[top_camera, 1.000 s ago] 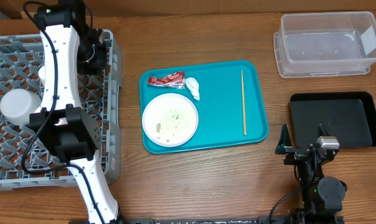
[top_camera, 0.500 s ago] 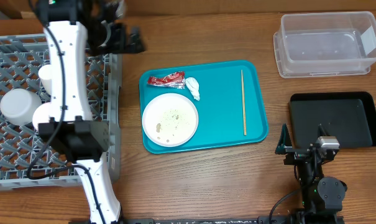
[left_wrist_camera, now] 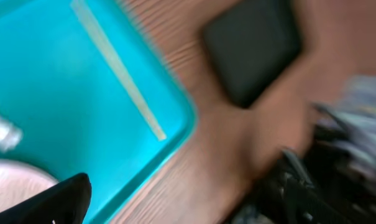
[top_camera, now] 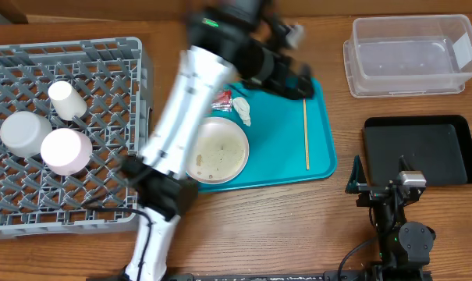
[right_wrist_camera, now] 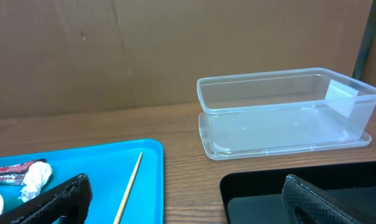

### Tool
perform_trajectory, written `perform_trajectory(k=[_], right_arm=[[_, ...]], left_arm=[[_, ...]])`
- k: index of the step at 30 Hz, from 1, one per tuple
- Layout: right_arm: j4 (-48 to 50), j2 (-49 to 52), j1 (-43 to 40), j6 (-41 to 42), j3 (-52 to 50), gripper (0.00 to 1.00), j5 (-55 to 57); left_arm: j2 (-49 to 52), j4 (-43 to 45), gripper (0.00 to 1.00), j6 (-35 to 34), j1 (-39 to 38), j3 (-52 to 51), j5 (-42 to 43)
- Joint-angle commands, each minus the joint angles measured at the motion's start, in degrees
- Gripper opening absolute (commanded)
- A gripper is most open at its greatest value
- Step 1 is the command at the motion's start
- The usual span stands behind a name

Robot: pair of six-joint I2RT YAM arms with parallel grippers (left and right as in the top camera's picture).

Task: Sort waste into correct bins and load items into the dishwasher
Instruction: 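Return the left gripper to the tray and grasp the remaining chopstick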

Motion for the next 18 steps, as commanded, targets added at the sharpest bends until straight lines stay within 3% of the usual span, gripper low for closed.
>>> perform_trajectory(k=[1, 4, 9, 13, 18], right_arm=[[0.35, -0.68, -0.17, 0.17, -0.59, 1.00, 0.35], [0.35, -0.68, -0.17, 0.17, -0.59, 1.00, 0.35], [0.35, -0.68, -0.17, 0.20, -0.59, 1.00, 0.35], [0.35, -0.68, -0.17, 0.20, -0.59, 1.00, 0.35], [0.35, -0.68, -0.17, 0.17, -0.59, 1.00, 0.35]], left_arm=[[4.17, 0.50, 1.00, -23.63, -7.28, 0.87, -32.09], [7.15, 2.71, 1.00, -30.99, -12.50, 0.87, -40.85], [12.41, 7.74, 1.00, -35.60, -16.24, 0.87, -41.72], [16.92, 8.26, 0.83, -39.17, -16.46, 0.87, -41.72], [20.90, 7.80, 0.77, -39.69, -15.50, 0.87, -40.61]])
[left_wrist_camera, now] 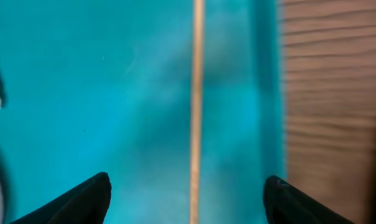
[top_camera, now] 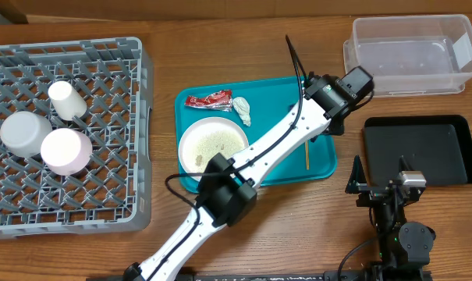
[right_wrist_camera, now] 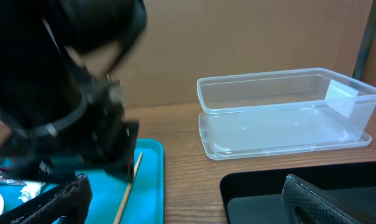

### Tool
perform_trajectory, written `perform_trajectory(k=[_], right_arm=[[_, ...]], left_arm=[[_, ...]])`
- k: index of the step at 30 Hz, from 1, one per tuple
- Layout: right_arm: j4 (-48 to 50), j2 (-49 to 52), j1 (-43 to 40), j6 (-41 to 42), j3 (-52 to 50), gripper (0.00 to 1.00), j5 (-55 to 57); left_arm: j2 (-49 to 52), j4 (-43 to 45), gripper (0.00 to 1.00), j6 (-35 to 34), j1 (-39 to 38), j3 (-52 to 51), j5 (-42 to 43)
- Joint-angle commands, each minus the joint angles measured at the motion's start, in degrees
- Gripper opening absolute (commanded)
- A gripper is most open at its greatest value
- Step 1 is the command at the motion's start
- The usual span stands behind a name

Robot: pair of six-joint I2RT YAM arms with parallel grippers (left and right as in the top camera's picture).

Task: Sort waste into correct bins and load items into the dishwasher
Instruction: 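Return the left gripper to the tray and grasp the remaining chopstick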

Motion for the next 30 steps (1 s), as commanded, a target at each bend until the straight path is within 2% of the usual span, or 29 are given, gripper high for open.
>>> perform_trajectory(k=[1, 17, 21, 23, 25, 26, 30], right_arm=[[0.37, -0.68, -0.17, 0.20, -0.59, 1.00, 0.35], [0.37, -0.68, -0.17, 0.20, -0.59, 1.00, 0.33], [0.37, -0.68, -0.17, 0.20, -0.59, 1.00, 0.35], [0.35, -0.68, -0.17, 0.22, -0.59, 1.00, 0.35], [0.37, -0.68, -0.17, 0.20, -0.59, 1.00, 0.35], [0.37, -0.68, -0.17, 0.20, -0.59, 1.00, 0.35], [0.37, -0.68, -0.17, 0.20, -0.59, 1.00, 0.35]], left_arm=[[2.62, -0.24, 0.76, -2.95, 1.03, 0.87, -1.25], [8.15, 2.54, 0.75, -2.91, 1.22, 0.85, 2.54], [9.20, 2.62, 0.71, -2.93, 1.25, 0.85, 2.93], [9.20, 2.60, 0.60, -2.91, 1.25, 0.85, 2.91], [9.20, 2.62, 0.39, -2.91, 1.27, 0.85, 2.93], [9.20, 2.60, 0.32, -2.89, 1.29, 0.87, 2.95], [9.03, 2.21, 0.10, -2.32, 1.62, 0.87, 4.07]])
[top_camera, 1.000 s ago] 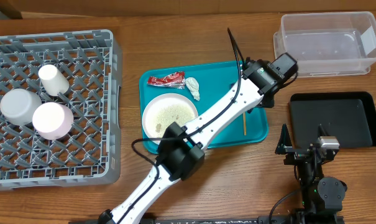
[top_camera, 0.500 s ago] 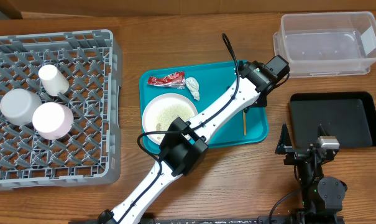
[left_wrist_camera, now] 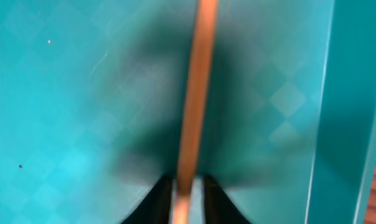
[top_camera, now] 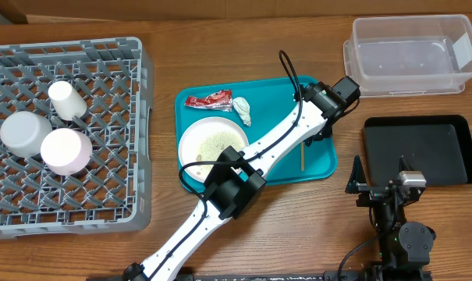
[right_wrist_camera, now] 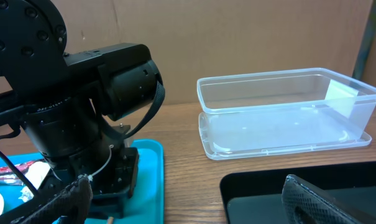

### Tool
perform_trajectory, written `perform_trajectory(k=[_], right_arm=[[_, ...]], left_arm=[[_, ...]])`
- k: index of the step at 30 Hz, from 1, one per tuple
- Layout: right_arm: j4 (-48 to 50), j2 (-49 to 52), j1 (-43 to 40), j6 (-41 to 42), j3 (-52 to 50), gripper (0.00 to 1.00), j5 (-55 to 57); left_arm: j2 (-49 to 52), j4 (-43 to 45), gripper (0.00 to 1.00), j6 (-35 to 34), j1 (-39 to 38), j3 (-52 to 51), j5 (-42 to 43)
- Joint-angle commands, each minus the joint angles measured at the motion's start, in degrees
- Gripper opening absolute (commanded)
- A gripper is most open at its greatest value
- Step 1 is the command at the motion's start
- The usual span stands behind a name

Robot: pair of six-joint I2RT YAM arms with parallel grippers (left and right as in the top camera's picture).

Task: Sort waste into correct bins and load items into the dishwasher
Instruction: 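Return the left gripper to the tray and grasp the remaining chopstick, then carry the second chopstick to the dish rack and release it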

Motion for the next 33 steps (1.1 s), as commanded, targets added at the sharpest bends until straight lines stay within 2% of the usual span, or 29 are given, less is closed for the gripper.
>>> perform_trajectory(k=[1, 6, 10, 17, 22, 24, 26, 30, 33], right_arm=[[0.35, -0.68, -0.17, 0.20, -0.59, 1.00, 0.35], [0.35, -0.68, -0.17, 0.22, -0.59, 1.00, 0.35], [0.35, -0.68, -0.17, 0.20, -0.59, 1.00, 0.35], [0.35, -0.68, -0.17, 0.20, -0.59, 1.00, 0.35], [0.33, -0.68, -0.17, 0.20, -0.59, 1.00, 0.35], [0.35, -0.68, -0.17, 0.20, -0.59, 1.00, 0.35], [0.35, -0.68, -0.17, 0.20, -0.59, 1.00, 0.35], [0.33, -0.68, -0.17, 0.22, -0.59, 1.00, 0.35], [0.35, -0.68, -0.17, 0.22, -0.59, 1.00, 0.35]], left_arm=[[1.33, -0.50, 0.04, 1.07, 0.52, 0.39, 1.42], [-1.92, -1.88, 0.04, 5.05, 2.62, 1.40, 0.68], [-6.49, -5.79, 0.04, 10.73, 6.29, 4.68, -2.29], [-18.58, -11.28, 0.04, 26.34, 16.70, 6.54, -9.81], [-24.33, -16.26, 0.04, 32.17, 26.71, 6.54, -16.24], [-24.90, -18.34, 0.04, 35.58, 30.75, 6.54, -16.24], [-24.87, -20.59, 0.04, 36.13, 35.26, 6.43, -15.54], [-24.59, -20.68, 0.04, 36.54, 43.67, 4.22, -9.44], [-24.48, -20.55, 0.04, 39.91, 49.35, 0.96, -4.33]])
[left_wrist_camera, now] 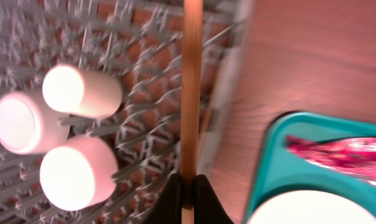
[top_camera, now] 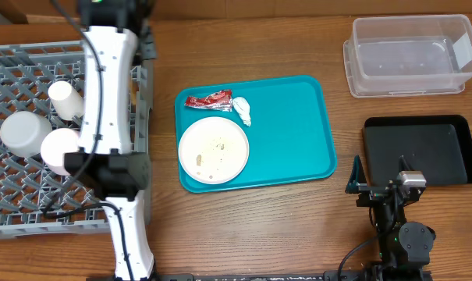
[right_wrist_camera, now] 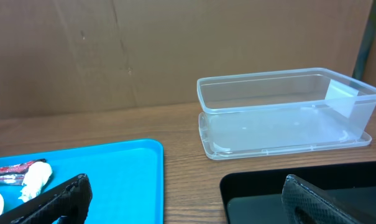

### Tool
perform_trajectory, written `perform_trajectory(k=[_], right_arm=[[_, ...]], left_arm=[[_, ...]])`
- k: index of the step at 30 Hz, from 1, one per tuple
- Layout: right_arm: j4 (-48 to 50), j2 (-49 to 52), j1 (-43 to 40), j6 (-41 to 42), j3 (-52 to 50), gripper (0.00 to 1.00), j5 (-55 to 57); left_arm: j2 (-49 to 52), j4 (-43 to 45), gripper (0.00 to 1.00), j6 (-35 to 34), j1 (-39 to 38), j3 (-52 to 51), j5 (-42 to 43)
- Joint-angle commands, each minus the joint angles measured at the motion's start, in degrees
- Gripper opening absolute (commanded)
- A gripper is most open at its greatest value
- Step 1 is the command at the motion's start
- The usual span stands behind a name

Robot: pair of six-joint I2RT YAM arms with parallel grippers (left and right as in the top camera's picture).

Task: Sort waste into correct bins and load items into the dishwasher
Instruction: 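Carry the second chopstick to the dish rack and release it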

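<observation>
My left gripper is shut on a wooden chopstick, which sticks out straight ahead of the jaws. It hangs over the right edge of the grey dish rack, near three cups. In the overhead view the left arm reaches along the rack's right side to the far edge. The teal tray carries a white plate, a red wrapper and a crumpled tissue. My right gripper is open, low at the front right, holding nothing.
A clear plastic bin stands at the back right. A black bin lies in front of it, just beyond the right gripper. The three cups lie in the left half of the rack.
The left gripper was shut on the chopstick on the right part of the teal tray. Now it holds the chopstick over the rack's right edge, and the tray has no chopstick on it.
The chopstick first lay on the tray's right side with the left arm blurred above the tray. Then the open left jaws stood over the chopstick, then they were shut on it. Now the chopstick is over the dish rack. The right arm never moved.
</observation>
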Motion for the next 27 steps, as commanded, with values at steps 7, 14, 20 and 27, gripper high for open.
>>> perform_trajectory(k=[7, 14, 20, 27], right_arm=[[0.33, -0.68, -0.17, 0.20, -0.59, 1.00, 0.33], [0.33, -0.68, -0.17, 0.20, -0.59, 1.00, 0.33], [0.33, -0.68, -0.17, 0.20, -0.59, 1.00, 0.33], [0.33, -0.68, -0.17, 0.20, -0.59, 1.00, 0.33]], left_arm=[[0.96, 1.62, 0.04, 18.88, 11.65, -9.18, 23.15], [0.96, 3.63, 0.04, 24.04, 13.03, -13.07, 28.57], [0.96, 3.80, 0.04, 25.62, 12.70, -16.92, 26.43], [0.96, 4.39, 0.04, 21.75, 12.55, -21.57, 19.28]])
